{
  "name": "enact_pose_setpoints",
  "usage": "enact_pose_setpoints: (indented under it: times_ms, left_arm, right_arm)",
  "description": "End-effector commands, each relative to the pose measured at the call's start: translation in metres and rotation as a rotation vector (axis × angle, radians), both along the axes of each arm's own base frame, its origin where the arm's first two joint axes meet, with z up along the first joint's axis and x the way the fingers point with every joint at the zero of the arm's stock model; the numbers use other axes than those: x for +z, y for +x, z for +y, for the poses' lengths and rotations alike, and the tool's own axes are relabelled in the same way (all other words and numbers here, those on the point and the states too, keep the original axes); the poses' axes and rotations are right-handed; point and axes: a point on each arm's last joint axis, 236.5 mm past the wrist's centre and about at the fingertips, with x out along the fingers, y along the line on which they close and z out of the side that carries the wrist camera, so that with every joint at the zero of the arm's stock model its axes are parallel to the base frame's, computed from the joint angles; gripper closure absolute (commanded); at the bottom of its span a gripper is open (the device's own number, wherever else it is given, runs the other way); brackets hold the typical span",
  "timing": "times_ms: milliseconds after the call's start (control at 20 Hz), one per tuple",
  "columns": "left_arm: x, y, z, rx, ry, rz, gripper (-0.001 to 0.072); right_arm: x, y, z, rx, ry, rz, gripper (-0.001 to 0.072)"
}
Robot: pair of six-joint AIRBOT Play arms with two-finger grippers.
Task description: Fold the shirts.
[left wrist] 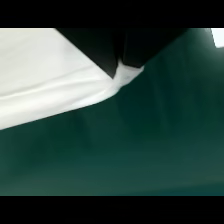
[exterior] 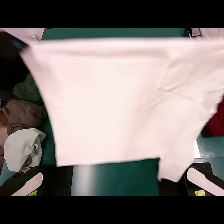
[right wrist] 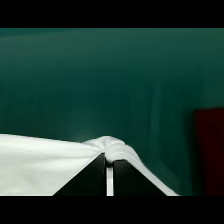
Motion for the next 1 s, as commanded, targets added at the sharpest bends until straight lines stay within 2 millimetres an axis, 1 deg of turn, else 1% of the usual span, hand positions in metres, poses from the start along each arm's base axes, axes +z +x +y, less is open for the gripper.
enact_pose_setpoints:
  times_ms: [0, 50, 100, 150, 200, 250, 350, 400, 450, 500, 550, 600, 700, 750, 850, 950]
  left_arm:
    - [-0.126, 0.037, 0.003, -0.006, -0.022, 0.301, 0.0683]
    - [-0.149, 0.054, 0.006, -0.009, -0.009, 0.311, 0.0684]
    - [-0.168, 0.073, 0.009, 0.000, -0.005, 0.300, 0.0683]
    - [-0.180, 0.090, 0.012, 0.023, -0.016, 0.283, 0.0683]
    - [-0.190, 0.108, 0.014, 0.052, -0.033, 0.255, 0.0683]
    - [-0.194, 0.123, 0.016, 0.079, -0.057, 0.225, 0.0683]
    - [-0.195, 0.151, 0.022, 0.121, -0.077, 0.136, 0.0683]
    - [-0.193, 0.163, 0.028, 0.159, -0.085, 0.097, 0.0683]
    - [-0.189, 0.172, 0.034, 0.190, -0.089, 0.060, 0.0683]
    - [-0.187, 0.179, 0.039, 0.215, -0.090, 0.031, 0.0683]
    - [-0.186, 0.182, 0.042, 0.226, -0.086, 0.015, 0.0683]
    - [-0.186, 0.182, 0.042, 0.211, -0.067, 0.006, 0.0683]
    - [-0.195, 0.173, 0.035, 0.148, -0.031, 0.039, 0.0683]
    - [-0.203, 0.165, 0.032, 0.105, 0.005, 0.074, 0.0684]
    - [-0.224, 0.143, 0.028, 0.032, 0.063, 0.168, 0.0683]
    - [-0.245, 0.122, 0.027, -0.015, 0.099, 0.257, 0.0684]
  right_arm:
    - [-0.126, 0.028, 0.009, 0.049, 0.030, 0.354, 0.0697]
    - [-0.151, 0.044, 0.011, 0.043, 0.031, 0.378, 0.0697]
    - [-0.169, 0.063, 0.012, 0.037, 0.036, 0.367, 0.0697]
    - [-0.184, 0.085, 0.012, 0.022, 0.037, 0.337, 0.0697]
    - [-0.195, 0.104, 0.012, -0.001, 0.041, 0.305, 0.0697]
    - [-0.202, 0.125, 0.011, -0.026, 0.043, 0.259, 0.0697]
    - [-0.208, 0.159, 0.008, -0.061, 0.033, 0.158, 0.0697]
    - [-0.207, 0.172, 0.006, -0.075, 0.027, 0.113, 0.0697]
    - [-0.205, 0.184, 0.005, -0.087, 0.022, 0.069, 0.0697]
    - [-0.203, 0.192, 0.001, -0.101, 0.018, 0.035, 0.0697]
    - [-0.201, 0.198, 0.002, -0.104, 0.012, 0.009, 0.0697]
    - [-0.200, 0.200, -0.003, -0.109, -0.014, -0.003, 0.0697]
    - [-0.208, 0.193, -0.009, -0.093, -0.091, 0.032, 0.0697]
    - [-0.216, 0.185, -0.011, -0.076, -0.130, 0.076, 0.0697]
    - [-0.234, 0.162, -0.014, -0.040, -0.196, 0.195, 0.0697]
    - [-0.255, 0.137, -0.016, -0.022, -0.219, 0.299, 0.0697]
